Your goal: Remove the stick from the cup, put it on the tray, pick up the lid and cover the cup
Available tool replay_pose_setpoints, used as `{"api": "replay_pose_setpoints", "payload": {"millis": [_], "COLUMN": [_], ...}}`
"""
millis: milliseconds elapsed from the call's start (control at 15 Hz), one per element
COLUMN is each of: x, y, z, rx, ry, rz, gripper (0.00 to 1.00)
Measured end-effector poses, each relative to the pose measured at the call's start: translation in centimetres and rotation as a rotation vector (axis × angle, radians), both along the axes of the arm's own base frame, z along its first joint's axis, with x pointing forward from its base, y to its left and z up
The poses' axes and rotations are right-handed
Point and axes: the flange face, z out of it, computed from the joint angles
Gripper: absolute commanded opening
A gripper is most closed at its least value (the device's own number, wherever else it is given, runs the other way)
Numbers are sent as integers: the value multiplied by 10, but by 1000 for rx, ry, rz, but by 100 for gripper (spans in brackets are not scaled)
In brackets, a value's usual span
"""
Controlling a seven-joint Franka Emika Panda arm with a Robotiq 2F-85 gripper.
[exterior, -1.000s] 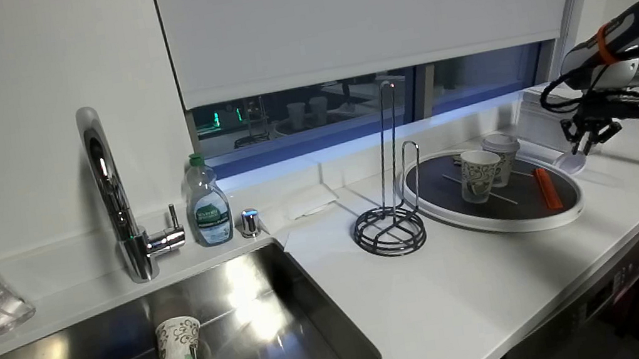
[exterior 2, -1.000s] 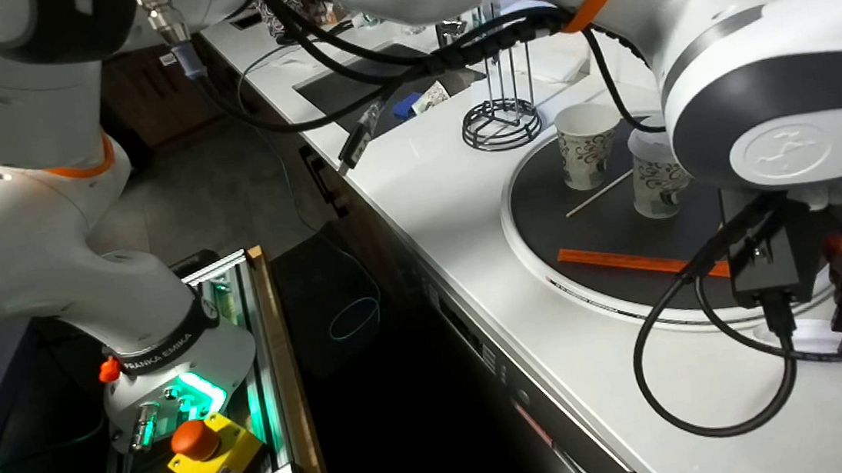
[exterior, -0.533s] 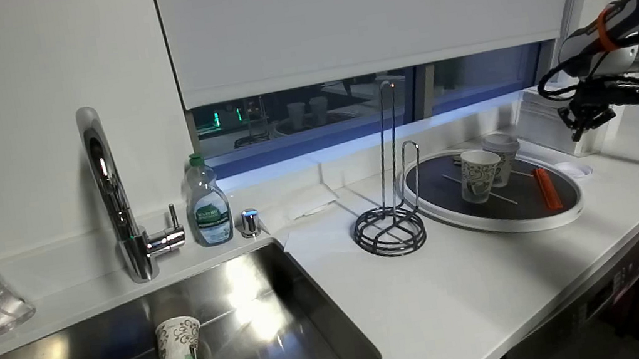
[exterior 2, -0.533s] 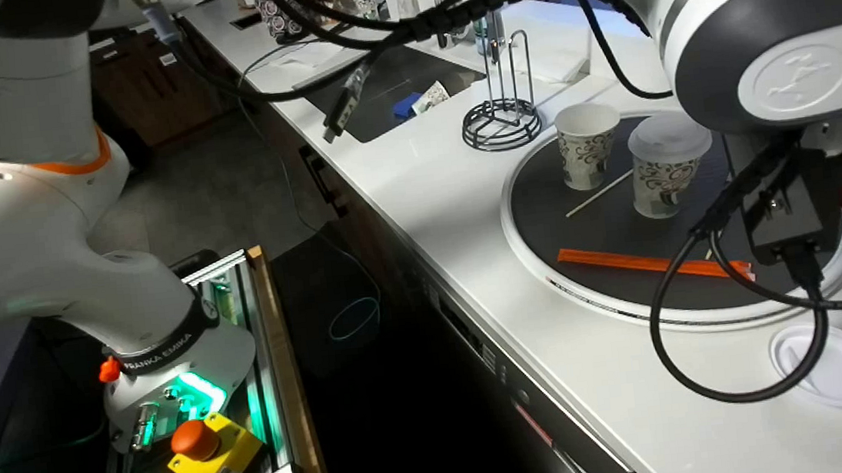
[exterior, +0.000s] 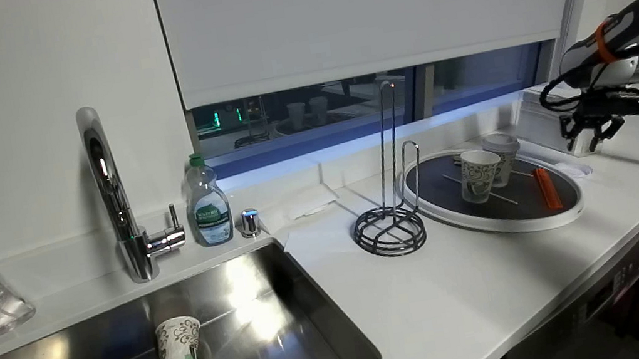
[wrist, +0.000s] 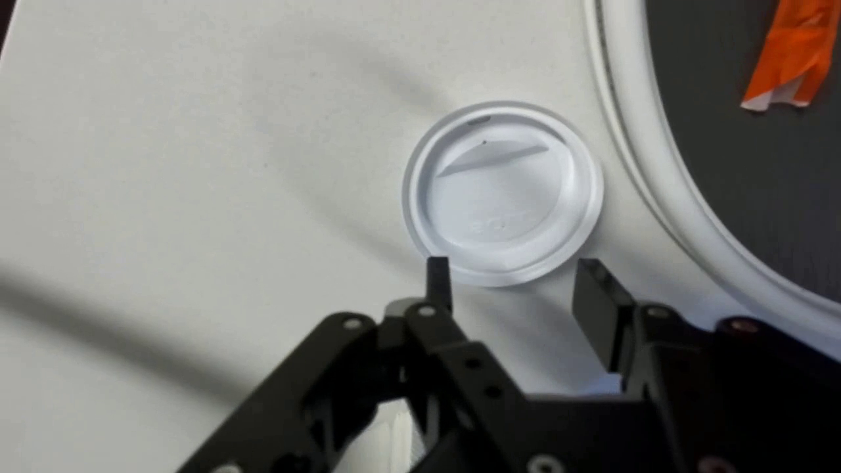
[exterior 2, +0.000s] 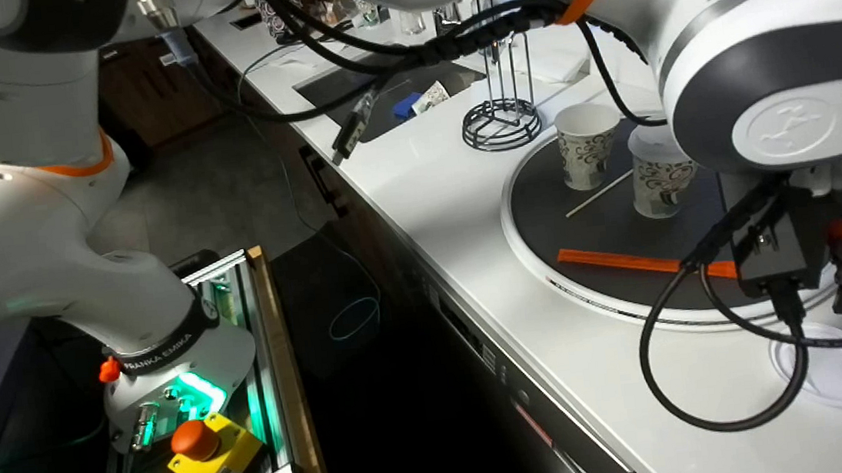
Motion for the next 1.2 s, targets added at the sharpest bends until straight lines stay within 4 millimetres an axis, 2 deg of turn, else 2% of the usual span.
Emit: {"api": "replay_pose_setpoints", "payload": {"millis": [133, 333, 467, 533, 667, 1067, 1200], "x": [-4, -9, -12, -12, -12, -10, -10], "y": [-4, -10, -13, -14, -15, -16, -17], "z": [-14, -31, -39, -43, -49, -62, -61], "rx": [7, 12, 10, 9, 3, -8, -9], "ry": [17, 32, 34, 33, 23, 8, 5], "rz": [-11, -32, -49, -58, -75, -102, -104], "gripper": [99, 100, 86, 68, 51, 6, 0]}}
